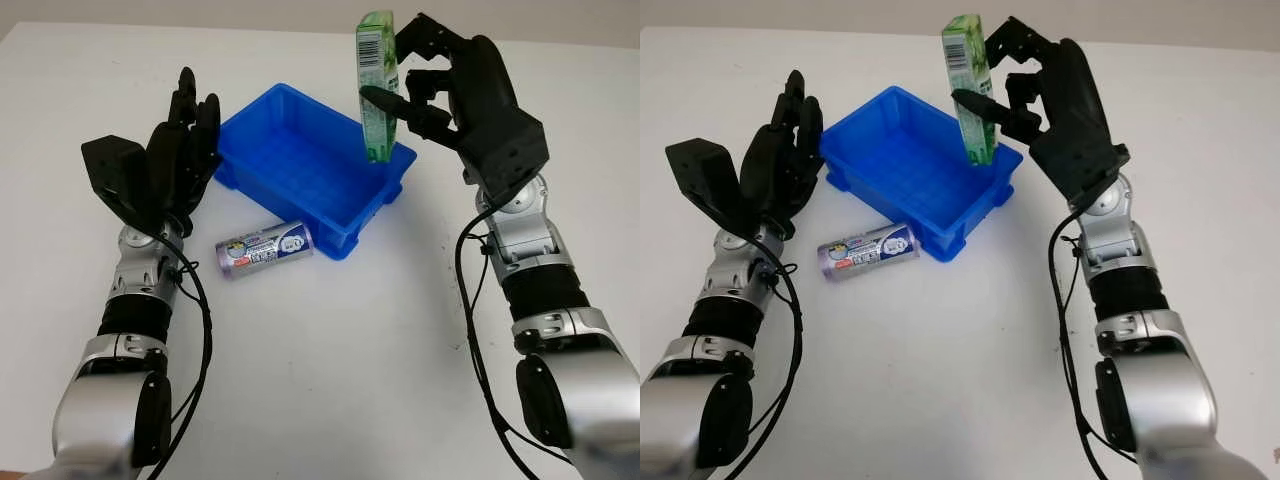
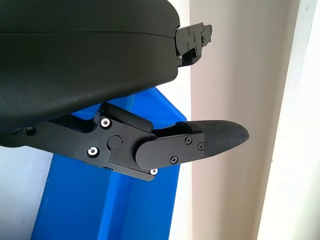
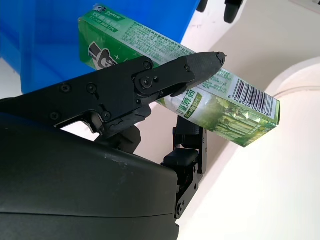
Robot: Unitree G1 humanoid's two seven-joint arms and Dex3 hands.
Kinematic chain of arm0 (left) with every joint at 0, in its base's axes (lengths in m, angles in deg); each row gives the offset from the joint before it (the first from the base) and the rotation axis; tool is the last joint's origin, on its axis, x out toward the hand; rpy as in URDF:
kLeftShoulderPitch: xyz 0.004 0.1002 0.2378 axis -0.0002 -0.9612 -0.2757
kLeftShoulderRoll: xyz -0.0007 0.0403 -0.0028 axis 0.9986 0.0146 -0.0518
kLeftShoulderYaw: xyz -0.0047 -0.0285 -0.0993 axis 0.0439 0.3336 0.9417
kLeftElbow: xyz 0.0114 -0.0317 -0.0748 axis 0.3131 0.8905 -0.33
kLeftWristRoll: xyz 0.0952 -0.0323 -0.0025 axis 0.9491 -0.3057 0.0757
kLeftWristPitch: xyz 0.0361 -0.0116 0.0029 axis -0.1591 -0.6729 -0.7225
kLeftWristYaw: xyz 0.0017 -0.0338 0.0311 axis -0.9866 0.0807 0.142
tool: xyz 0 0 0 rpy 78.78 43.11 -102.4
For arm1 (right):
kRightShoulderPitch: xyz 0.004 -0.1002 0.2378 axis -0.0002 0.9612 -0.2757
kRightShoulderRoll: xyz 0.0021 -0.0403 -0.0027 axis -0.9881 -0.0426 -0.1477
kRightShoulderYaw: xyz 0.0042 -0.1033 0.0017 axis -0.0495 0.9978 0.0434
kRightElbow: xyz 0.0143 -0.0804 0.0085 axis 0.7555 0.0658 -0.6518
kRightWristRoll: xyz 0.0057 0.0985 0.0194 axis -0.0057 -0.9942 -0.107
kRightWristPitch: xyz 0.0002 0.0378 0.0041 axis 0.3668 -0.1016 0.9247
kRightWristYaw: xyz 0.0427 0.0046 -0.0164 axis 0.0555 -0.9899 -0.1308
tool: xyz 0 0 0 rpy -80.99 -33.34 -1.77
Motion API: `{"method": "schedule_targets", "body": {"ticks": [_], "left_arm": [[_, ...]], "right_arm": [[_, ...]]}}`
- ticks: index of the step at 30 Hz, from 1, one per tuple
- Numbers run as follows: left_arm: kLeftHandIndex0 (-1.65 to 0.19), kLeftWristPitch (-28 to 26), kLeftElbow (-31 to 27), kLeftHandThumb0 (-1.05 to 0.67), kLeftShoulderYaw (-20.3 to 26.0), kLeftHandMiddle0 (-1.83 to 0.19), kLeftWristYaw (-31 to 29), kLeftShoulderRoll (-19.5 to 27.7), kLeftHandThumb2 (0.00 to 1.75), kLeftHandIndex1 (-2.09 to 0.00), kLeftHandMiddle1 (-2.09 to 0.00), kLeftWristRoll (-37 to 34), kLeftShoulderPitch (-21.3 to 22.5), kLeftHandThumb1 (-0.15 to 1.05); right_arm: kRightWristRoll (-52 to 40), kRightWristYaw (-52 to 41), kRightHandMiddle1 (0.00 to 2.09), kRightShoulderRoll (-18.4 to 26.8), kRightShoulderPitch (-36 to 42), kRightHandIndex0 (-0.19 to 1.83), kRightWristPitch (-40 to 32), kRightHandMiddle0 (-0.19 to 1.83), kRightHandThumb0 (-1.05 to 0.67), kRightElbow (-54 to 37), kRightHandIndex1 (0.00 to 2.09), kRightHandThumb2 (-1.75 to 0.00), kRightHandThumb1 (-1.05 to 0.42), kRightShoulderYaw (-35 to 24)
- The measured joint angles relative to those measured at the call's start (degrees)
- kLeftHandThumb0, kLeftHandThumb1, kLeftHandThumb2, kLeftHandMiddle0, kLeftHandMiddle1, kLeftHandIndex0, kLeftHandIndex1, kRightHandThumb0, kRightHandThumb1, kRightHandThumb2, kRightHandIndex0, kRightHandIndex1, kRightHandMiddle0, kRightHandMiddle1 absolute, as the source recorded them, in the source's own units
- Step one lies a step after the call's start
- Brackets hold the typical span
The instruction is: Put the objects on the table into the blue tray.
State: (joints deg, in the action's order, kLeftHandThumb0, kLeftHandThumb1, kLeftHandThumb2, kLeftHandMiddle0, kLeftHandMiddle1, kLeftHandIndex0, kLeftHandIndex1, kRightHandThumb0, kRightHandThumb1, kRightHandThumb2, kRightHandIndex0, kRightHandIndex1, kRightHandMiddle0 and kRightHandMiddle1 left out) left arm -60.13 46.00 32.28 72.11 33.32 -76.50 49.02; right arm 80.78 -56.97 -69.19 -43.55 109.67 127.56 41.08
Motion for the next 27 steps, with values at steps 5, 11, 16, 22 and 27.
{"method": "schedule_targets", "body": {"ticks": [5,11,16,22,27], "left_arm": [[0.19,0.1,0.0,-0.7,0.0,0.19,0.4,-0.2,0.54,-0.03,-0.05,0.0,0.0,1.05],[0.19,0.2,0.0,-0.71,0.0,0.19,0.4,-0.2,0.53,-0.03,-0.05,0.0,0.0,1.05],[0.19,0.2,0.0,-0.72,0.0,0.19,0.4,-0.2,0.53,-0.03,-0.04,0.0,0.0,1.05],[0.19,0.2,0.0,-0.73,0.0,0.19,0.4,-0.2,0.53,-0.04,-0.05,0.0,-0.2,1.05],[0.19,0.2,0.0,-0.71,0.1,0.19,0.3,-0.2,0.53,-0.03,-0.05,-0.1,-0.3,1.05]], "right_arm": [[-0.8,-18.2,0.4,3.2,-1.9,-0.15,-2.0,-0.15,-0.79,1.5,0.3,-0.3,-1.05,3.7],[0.7,-24.9,0.01,6.3,-2.9,-0.19,-4.0,-0.19,-0.89,1.2,0.0,-0.51,-1.05,5.7],[0.1,-23.9,0.0,6.7,-2.6,-0.19,-4.6,-0.19,-0.87,-1.8,0.0,-0.66,-1.05,5.1],[-2.8,-18.3,0.0,6.3,0.2,-0.19,-3.1,-0.19,-0.82,-4.9,0.0,-0.73,-1.05,1.6],[-6.1,-12.0,0.0,5.7,2.8,-0.19,-4.4,-0.19,-0.82,-8.4,0.0,-0.72,-1.05,-3.0]]}}
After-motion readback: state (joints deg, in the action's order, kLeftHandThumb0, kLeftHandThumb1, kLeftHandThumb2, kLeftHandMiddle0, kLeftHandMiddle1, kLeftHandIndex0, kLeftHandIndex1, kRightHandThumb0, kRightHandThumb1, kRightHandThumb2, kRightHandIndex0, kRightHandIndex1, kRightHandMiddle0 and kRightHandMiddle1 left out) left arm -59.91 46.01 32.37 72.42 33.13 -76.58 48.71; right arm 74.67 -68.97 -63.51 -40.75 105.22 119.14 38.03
